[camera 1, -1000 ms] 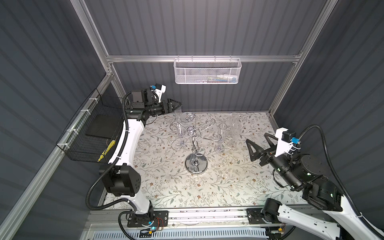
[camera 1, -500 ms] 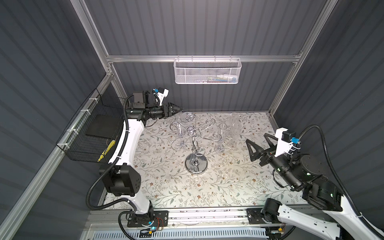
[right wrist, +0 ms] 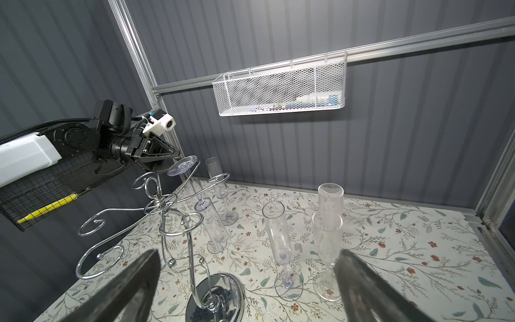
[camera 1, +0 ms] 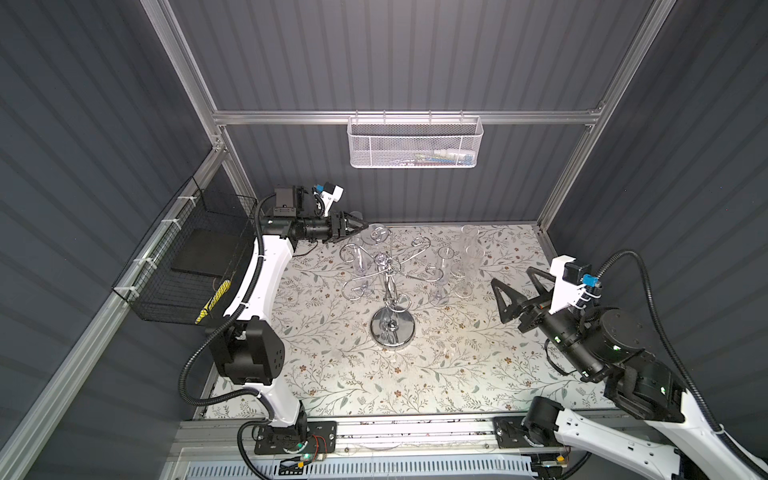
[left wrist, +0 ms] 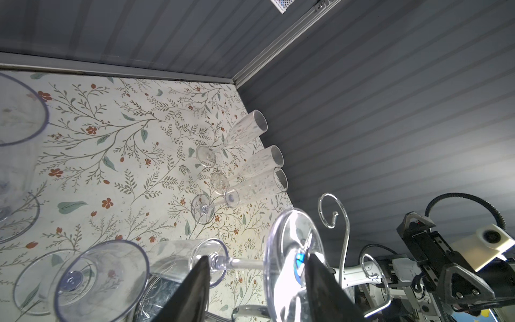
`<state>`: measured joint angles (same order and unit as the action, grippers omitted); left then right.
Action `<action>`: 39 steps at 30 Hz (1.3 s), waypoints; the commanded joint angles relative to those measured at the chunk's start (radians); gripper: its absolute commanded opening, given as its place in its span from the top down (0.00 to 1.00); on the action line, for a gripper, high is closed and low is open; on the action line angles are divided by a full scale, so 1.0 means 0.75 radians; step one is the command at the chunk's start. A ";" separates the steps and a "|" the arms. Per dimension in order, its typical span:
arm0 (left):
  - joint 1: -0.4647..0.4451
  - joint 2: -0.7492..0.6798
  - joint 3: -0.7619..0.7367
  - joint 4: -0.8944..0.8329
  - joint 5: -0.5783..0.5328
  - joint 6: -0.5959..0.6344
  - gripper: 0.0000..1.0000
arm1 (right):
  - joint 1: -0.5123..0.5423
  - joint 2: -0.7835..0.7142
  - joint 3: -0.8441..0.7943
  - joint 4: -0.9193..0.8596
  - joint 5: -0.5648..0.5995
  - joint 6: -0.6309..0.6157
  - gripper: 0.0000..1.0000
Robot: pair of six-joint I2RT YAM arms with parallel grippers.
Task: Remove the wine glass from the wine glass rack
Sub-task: 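Move the open left gripper back toward the chrome rack, then position the left gripper fingers around the foot of a hanging flute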
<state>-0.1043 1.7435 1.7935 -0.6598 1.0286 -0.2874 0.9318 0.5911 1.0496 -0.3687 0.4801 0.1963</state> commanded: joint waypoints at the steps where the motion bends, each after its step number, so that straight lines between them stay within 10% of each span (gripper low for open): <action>1: -0.016 0.009 0.046 -0.045 0.052 0.037 0.46 | -0.003 0.001 0.001 -0.003 -0.001 0.007 0.01; 39: -0.029 -0.007 0.011 0.047 0.119 -0.057 0.87 | -0.003 -0.019 -0.015 -0.010 0.004 0.021 0.01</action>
<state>-0.1192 1.7477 1.8000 -0.6399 1.1137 -0.3042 0.9318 0.5877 1.0454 -0.3756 0.4782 0.2024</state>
